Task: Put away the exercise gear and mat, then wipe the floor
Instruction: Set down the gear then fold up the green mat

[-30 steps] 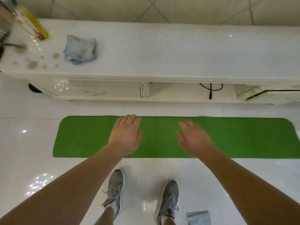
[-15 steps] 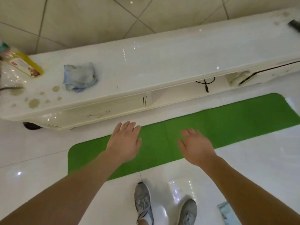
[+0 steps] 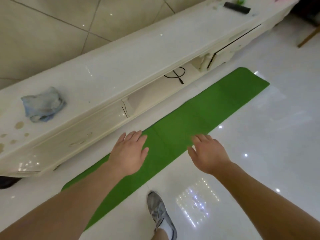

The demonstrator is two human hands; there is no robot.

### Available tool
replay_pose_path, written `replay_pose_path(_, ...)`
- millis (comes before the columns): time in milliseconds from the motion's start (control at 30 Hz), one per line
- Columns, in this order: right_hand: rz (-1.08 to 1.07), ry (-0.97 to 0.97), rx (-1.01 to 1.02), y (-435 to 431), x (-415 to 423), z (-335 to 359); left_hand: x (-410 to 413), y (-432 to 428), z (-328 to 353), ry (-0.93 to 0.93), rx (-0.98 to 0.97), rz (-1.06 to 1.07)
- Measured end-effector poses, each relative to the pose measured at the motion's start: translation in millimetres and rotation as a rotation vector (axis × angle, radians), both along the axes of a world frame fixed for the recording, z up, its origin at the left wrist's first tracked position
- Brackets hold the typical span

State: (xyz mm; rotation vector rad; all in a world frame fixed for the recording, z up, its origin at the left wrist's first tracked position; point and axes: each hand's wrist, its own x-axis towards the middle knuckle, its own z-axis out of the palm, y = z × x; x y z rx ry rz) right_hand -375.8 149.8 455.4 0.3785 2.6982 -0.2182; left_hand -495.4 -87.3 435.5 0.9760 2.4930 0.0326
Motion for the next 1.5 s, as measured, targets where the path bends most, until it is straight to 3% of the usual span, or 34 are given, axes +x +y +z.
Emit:
replay_pose_path(300,-0.173,-0.007,0.014,-49.5,103.2,10.9,66.3,-46.0,27.6,0.024,-0.025,-0.142)
replay_pose_path(967,-0.594,0.222,0.012,-215.8,134.6,60.0,43.8,-145.5,69.7,0.057,0.057,-0.337)
replay_pose_path(1500,-0.856,0.218,-0.009,-338.6,271.6,46.9,135.2,-210.4,50.5,0.093,0.037,-0.492)
